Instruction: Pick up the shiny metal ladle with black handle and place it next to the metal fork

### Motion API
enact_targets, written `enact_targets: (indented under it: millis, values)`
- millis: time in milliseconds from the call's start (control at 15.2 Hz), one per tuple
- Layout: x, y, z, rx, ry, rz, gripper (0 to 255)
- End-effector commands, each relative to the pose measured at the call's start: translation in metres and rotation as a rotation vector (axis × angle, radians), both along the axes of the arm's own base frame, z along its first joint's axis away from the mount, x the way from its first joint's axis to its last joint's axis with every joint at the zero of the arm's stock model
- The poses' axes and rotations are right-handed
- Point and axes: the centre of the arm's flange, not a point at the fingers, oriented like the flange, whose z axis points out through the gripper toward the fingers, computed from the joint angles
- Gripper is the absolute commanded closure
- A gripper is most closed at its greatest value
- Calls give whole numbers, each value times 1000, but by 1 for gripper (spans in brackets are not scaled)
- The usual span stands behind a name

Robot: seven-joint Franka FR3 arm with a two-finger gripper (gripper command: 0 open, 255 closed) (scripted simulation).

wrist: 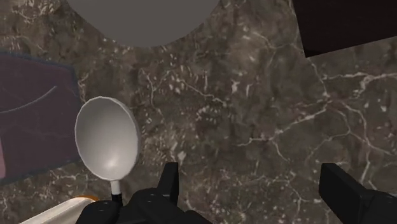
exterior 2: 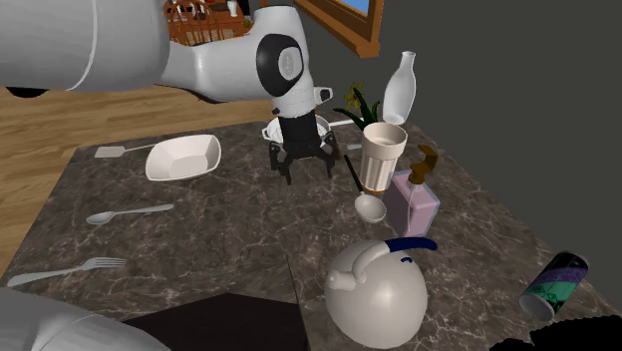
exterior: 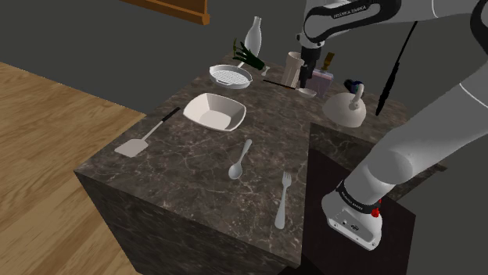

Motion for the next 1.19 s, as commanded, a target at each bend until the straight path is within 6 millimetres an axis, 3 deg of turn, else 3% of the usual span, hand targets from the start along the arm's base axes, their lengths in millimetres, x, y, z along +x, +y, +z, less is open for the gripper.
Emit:
enact_targets:
  millis: [0, 726, 1122]
  values:
    - [15, -17, -12, -7, 9, 15, 0]
    - [98, -115, -78, -42, 57, 87, 0]
    - [93, -122, -103, -42, 57, 87, 0]
